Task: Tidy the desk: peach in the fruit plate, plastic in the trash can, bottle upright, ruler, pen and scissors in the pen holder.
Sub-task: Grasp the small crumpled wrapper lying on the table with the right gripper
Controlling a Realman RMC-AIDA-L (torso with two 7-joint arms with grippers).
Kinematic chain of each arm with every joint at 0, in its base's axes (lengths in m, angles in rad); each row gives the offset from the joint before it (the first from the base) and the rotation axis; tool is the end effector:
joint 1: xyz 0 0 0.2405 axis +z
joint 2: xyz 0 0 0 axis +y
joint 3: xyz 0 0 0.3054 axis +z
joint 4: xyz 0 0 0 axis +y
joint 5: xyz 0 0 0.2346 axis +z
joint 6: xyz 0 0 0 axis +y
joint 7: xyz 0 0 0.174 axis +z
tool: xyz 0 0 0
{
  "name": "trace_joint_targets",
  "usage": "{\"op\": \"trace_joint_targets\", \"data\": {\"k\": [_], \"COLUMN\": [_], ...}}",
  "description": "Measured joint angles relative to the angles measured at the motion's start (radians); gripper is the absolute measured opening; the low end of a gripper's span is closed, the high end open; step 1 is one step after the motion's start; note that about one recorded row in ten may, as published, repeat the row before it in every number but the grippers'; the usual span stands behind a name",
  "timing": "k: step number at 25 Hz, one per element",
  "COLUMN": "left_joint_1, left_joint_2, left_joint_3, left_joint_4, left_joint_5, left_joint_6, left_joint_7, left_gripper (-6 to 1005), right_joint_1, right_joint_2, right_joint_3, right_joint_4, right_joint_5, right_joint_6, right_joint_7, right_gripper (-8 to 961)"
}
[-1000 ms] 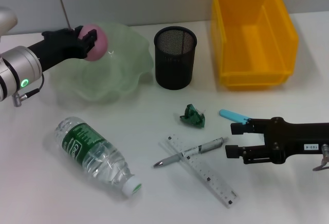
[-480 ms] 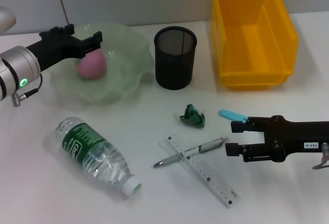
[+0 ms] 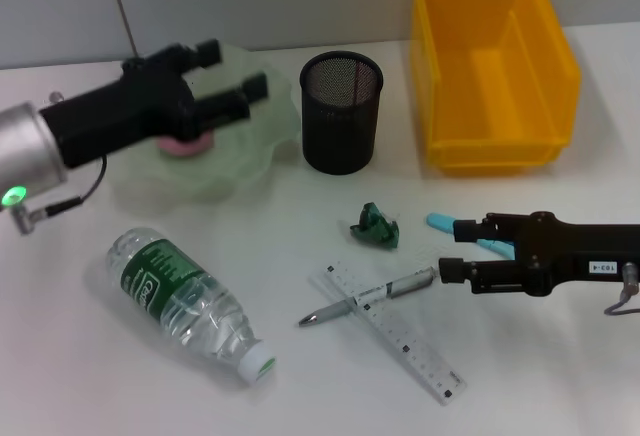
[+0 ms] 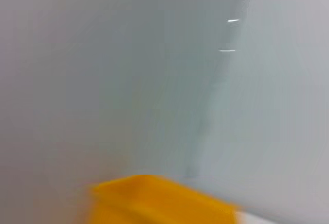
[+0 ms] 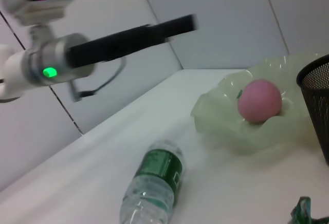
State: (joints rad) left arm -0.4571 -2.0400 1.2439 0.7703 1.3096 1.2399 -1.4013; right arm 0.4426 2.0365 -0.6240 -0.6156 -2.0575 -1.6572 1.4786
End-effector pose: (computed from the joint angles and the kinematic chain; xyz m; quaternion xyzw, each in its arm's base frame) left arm -0.2373 0.4197 -0.0462 -0.8985 -0.1879 -0.3447 0.1963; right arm 0.3443 0.3400 -0.0342 -0.9136 0.3096 0.2454 0.0966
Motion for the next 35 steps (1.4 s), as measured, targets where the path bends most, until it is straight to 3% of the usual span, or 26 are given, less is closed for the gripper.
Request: {"op": "trace_joint_targets", "data": {"k": [4,8,14,17,23,25,31,32,35], "left_joint_1": [0.057,0.07,0.074,0.076,0.075,0.081,0.082,0.082,0.084], "left_joint_2": [0.016,0.03,0.029,0.013,0.004,-0.004,0.002,0.002,0.001], "left_joint_3": [-0.006,-0.008,-0.009,-0.023,-0.041,-0.089,-0.111,-0.111,-0.112], "left_joint_4": [0.083,0.09,0.085,0.085,0.082,0.069,0.045,0.045,0.045], "left_joint_5": [0.072,0.165,0.28,0.374,0.399,0.417,0.418,0.418,0.418], "left_joint_6": [0.216,0.354,0.385,0.372,0.367,0.372,0.374,0.374,0.372], "left_joint_7": [-0.075,-0.136,-0.148,-0.13,-0.121,-0.104,-0.102,-0.102,-0.091], "left_gripper": [836,831,828,827,823,822,819,819,817], "right_joint_1": [0.002,-0.003,-0.004,0.001,0.033,0.061,0.211,0.27,0.319], "right_joint_2": [0.0,0.002,0.003,0.004,0.008,0.007,-0.006,-0.006,-0.006], "right_joint_3": [0.0,0.0,-0.007,-0.017,-0.068,-0.109,-0.201,-0.213,-0.232], "right_joint_4": [-0.008,-0.035,-0.066,-0.102,-0.216,-0.273,-0.389,-0.404,-0.409], "right_joint_5": [0.018,0.019,0.013,0.003,-0.029,-0.041,-0.197,-0.265,-0.321], "right_joint_6": [-0.017,-0.024,-0.014,-0.014,-0.021,-0.022,-0.038,-0.043,-0.043], "right_joint_7": [0.031,0.043,0.065,0.079,0.222,0.3,0.517,0.568,0.603], "right_gripper": [800,799,799,799,799,799,800,800,800]}}
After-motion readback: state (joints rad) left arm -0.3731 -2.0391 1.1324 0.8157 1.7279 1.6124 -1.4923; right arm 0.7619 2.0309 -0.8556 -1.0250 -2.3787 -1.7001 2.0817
